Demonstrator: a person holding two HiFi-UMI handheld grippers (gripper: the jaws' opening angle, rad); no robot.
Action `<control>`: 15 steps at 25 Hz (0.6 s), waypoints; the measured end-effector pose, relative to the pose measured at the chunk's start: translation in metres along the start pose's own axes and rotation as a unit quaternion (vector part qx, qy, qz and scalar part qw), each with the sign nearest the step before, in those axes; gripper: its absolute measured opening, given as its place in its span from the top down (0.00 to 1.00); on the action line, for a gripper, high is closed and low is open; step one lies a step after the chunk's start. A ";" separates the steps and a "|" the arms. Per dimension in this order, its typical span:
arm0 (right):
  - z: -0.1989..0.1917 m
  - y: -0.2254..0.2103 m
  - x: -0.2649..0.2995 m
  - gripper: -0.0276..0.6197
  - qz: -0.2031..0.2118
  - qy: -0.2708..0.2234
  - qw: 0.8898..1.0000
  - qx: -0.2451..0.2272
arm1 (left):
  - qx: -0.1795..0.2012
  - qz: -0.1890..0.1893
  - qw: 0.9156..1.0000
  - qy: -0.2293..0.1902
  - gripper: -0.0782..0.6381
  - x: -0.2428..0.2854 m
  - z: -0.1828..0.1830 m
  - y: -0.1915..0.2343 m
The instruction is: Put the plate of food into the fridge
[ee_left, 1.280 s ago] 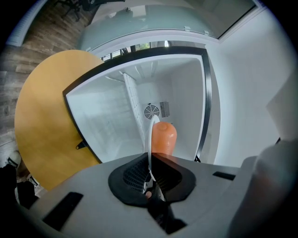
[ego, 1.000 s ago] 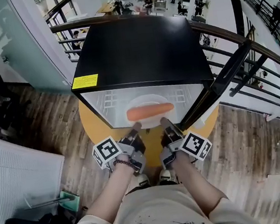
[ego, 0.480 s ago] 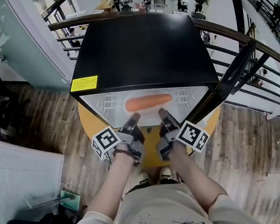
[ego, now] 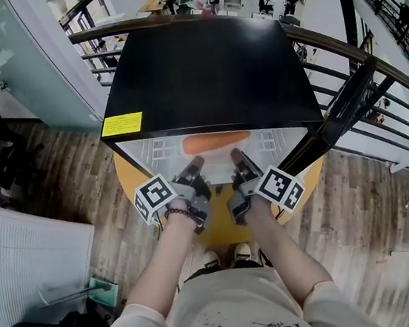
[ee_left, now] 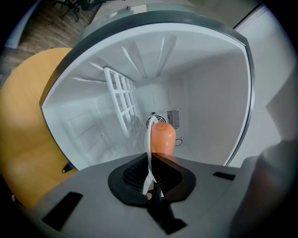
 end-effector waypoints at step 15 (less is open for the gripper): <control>0.008 -0.001 0.016 0.88 -0.015 0.004 1.000 -0.004 | -0.002 0.013 1.000 0.004 0.84 0.014 0.009 0.007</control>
Point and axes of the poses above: the fingertips, and each gripper's own axes: x forward along the fingers, y to its left, z out of its top, the point moved 5 cm from there along -x, backward along the fingers, and after that the axes turned 15 degrees about -z, right-handed, at the moved point
